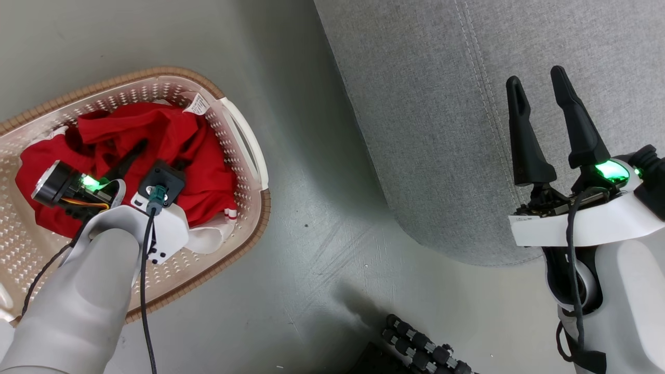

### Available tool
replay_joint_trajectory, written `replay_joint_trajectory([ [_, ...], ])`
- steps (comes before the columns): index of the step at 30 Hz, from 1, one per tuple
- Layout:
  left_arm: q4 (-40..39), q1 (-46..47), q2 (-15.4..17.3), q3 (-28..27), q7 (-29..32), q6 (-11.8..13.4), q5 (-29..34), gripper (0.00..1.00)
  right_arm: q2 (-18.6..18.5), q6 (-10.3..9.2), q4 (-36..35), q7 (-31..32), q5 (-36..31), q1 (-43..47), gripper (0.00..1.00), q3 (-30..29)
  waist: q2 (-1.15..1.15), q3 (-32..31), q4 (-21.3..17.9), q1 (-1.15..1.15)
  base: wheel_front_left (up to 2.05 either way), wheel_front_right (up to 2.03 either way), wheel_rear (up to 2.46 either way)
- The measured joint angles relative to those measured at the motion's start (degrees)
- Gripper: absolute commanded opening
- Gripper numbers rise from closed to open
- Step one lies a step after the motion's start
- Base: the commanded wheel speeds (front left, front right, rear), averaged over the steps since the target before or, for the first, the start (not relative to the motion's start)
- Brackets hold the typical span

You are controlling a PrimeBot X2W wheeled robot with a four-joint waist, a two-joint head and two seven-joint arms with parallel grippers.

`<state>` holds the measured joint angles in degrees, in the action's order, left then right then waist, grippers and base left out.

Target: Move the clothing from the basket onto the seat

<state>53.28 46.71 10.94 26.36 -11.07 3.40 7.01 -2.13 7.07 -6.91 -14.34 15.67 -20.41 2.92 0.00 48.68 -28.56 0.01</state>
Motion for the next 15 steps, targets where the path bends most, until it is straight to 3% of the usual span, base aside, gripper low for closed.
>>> replay_joint_trajectory([
  [1,0.21,0.01,-0.04,0.00,0.00,0.00,0.00,1.00,0.00,0.00,0.01,-0.13,0.01,0.00,1.00,0.10,0.00,0.15,-0.10,0.00,0.00,0.00,0.00],
  [2,0.44,0.02,-0.15,0.00,0.00,0.00,-0.01,0.78,0.00,0.00,0.04,-0.29,0.08,-0.01,1.00,0.15,0.00,0.29,-0.20,0.00,0.00,0.00,0.00],
  [3,0.71,0.08,-0.33,-0.11,0.04,0.08,-0.08,0.46,0.00,0.00,0.05,-0.29,0.15,-0.03,1.00,0.18,0.00,0.41,-0.28,0.00,0.00,0.00,0.00],
  [4,0.97,0.18,-0.57,-0.20,0.38,0.26,-0.27,0.28,0.00,0.00,0.09,-0.29,0.29,-0.06,1.00,0.18,0.00,0.52,-0.35,0.00,0.00,0.00,0.00],
  [5,1.19,0.31,-0.80,-0.27,0.41,0.42,-0.36,0.00,0.00,0.00,0.12,-0.29,0.40,-0.08,1.00,0.18,0.00,0.62,-0.40,0.00,0.00,0.00,0.00],
  [15,2.14,1.42,-2.11,-0.41,0.14,0.80,-0.91,0.00,0.01,0.00,1.40,-0.29,0.41,-1.78,1.00,0.71,0.00,0.85,-0.59,0.00,0.00,0.00,0.00],
])
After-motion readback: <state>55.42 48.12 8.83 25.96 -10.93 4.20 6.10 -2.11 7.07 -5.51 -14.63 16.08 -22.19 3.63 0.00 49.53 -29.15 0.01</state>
